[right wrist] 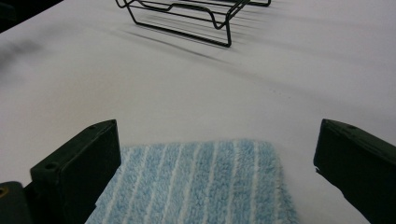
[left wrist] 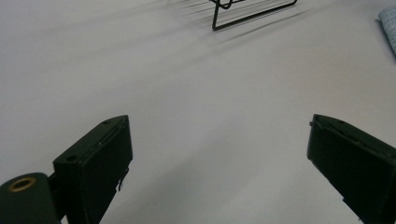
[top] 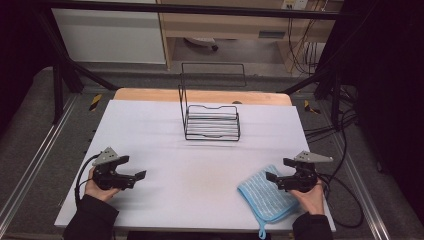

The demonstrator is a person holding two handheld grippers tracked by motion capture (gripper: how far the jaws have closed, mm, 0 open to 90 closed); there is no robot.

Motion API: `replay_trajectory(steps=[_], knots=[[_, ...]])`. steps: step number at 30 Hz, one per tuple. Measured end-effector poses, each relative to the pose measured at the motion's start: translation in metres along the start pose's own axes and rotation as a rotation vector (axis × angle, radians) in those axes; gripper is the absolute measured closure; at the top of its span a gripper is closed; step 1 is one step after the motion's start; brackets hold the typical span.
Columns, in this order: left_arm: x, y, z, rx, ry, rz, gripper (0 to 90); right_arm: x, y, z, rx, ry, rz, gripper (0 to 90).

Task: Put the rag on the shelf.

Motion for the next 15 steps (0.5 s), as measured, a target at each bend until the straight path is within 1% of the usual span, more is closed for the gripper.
replay_trajectory(steps=[4,10,11,13,14,15], knots=[[0.0002,0.0014,0.0004,-0.001,0.002,-0.005,6.7,0.0006,0.0009,0.0008,0.009,-0.006,-0.007,1.8],[0.0024,0.0021,0.0005,-0.005,0.003,-0.013,6.7,0.0010,0.0030,-0.0003,0.010,0.002,-0.018,4.6],[0.0028,0.0022,0.0004,-0.006,0.007,-0.017,6.9,0.0010,0.0042,0.0001,0.015,0.013,-0.029,8.6],[0.0042,0.0037,0.0003,-0.009,0.009,-0.025,6.9,0.0005,0.0060,0.0010,0.030,0.028,-0.035,11.6],[0.0042,0.0037,0.0003,-0.009,0.009,-0.025,6.9,0.0005,0.0060,0.0010,0.030,0.028,-0.035,11.6],[0.0043,0.0041,0.0002,-0.008,0.008,-0.026,6.9,0.0003,0.0070,0.0015,0.037,0.022,-0.034,14.2]])
Point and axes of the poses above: each handheld gripper's, and its own axes: y roughly forward along the jaws, x roughly out of its underside, z roughly to its right, the point moved 6 cm from there along y, roughly forward along the jaws, and after that the axes turned 9 degrees about x, right-handed, at the moved point
